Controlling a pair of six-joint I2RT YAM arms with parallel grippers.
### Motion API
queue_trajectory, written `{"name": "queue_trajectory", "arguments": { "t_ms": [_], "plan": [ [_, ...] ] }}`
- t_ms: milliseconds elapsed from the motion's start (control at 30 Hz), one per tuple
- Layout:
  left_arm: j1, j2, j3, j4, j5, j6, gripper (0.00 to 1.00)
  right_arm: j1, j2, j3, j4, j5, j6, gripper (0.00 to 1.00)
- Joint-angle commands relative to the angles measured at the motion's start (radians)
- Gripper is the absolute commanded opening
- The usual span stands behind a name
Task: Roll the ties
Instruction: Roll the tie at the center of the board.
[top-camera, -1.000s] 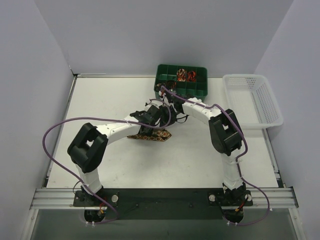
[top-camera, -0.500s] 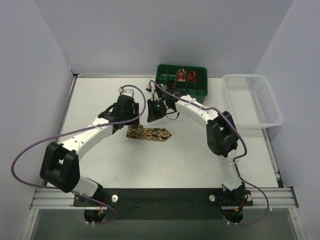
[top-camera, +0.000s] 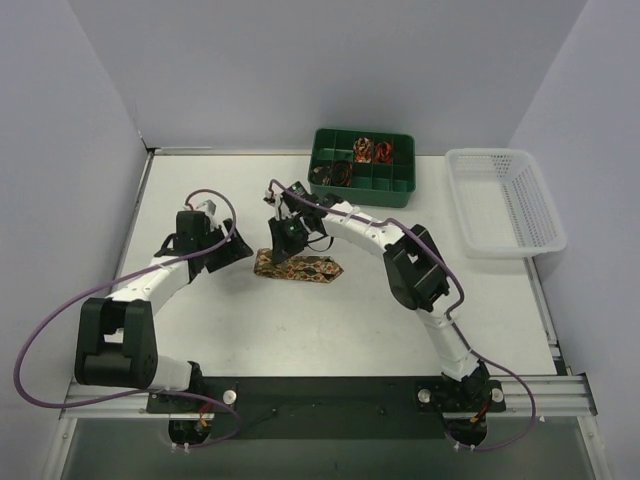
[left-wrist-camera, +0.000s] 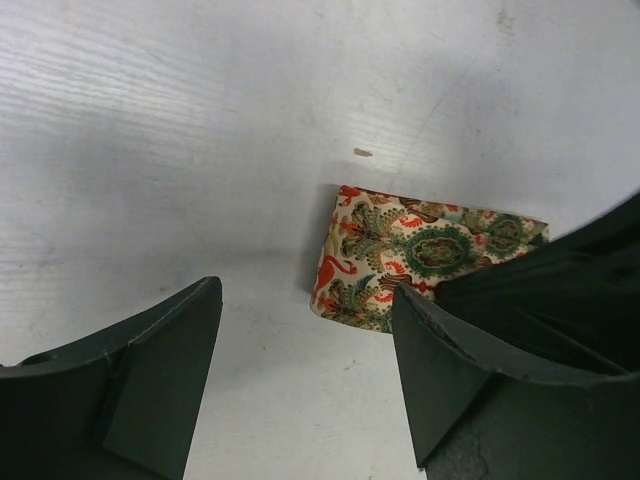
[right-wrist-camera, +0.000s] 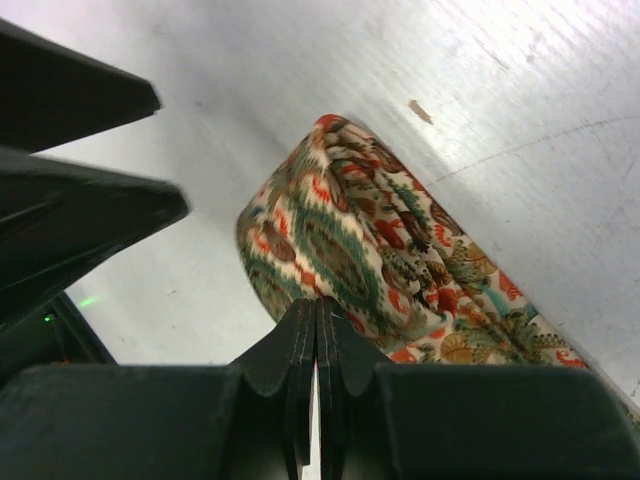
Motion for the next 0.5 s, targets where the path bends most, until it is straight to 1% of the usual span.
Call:
{"name": "queue_trajectory", "arguments": {
  "t_ms": [0,133,467],
  "plan": [
    [0.006,-0.004,0.006,0.119,0.101,-0.020,0.78,-0.011,0.024,-0.007,-0.026,0.029,0.004,0.02],
    [0.006,0.014,-0.005,0.142,0.127,-0.020,0.78,-0.020,0.009,-0.050,-0.025,0.041,-0.003,0.01],
    [-0.005,0.123,-0.043,0.322,0.243,-0.040,0.78,-0.049,-0.025,-0.147,-0.002,0.052,-0.004,0.01]
  ]
}}
